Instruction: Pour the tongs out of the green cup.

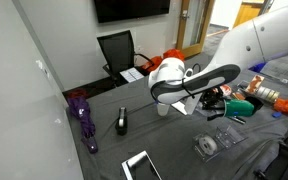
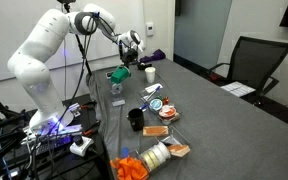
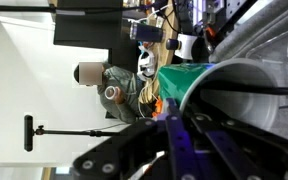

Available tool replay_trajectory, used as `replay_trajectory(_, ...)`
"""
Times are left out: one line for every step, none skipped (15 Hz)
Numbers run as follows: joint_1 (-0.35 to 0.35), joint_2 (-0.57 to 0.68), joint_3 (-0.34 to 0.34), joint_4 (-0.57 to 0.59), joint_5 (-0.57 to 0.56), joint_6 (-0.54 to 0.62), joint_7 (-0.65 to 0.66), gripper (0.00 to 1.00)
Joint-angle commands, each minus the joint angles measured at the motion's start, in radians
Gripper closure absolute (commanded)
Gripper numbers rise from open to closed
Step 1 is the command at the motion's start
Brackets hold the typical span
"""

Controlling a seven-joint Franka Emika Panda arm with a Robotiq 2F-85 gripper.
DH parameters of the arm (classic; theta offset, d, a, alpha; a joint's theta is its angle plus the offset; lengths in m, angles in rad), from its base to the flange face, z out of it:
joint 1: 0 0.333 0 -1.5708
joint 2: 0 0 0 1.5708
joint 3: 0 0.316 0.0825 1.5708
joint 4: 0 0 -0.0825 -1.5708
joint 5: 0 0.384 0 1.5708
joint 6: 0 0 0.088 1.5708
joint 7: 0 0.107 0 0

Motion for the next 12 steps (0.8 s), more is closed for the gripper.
replay_trajectory(-0.009,0.088,0.005,0.114,0.011,-0.156,-0.032,0.99)
replay_trajectory(-0.012,0.107,0.005,0.14,0.022,-0.193,-0.033,0.99)
replay_trajectory(-0.014,0.123,0.005,0.163,0.029,-0.223,-0.036,0.99)
replay_trajectory(-0.016,0.136,0.005,0.183,0.033,-0.247,-0.04,0.99)
replay_trajectory(-0.019,0.145,0.007,0.201,0.034,-0.251,-0.045,0.99)
replay_trajectory(-0.022,0.146,0.012,0.212,0.04,-0.226,-0.045,0.99)
replay_trajectory(-0.026,0.131,0.018,0.208,0.05,-0.165,-0.036,0.99)
replay_trajectory(-0.029,0.125,0.02,0.21,0.058,-0.125,-0.032,0.99)
replay_trajectory(-0.03,0.111,0.025,0.199,0.054,-0.068,-0.035,0.99)
replay_trajectory(-0.03,0.102,0.024,0.194,0.06,-0.023,-0.03,0.99)
replay_trajectory(-0.03,0.091,0.026,0.185,0.057,0.028,-0.035,0.99)
replay_trajectory(-0.032,0.075,0.029,0.165,0.053,0.085,-0.035,0.99)
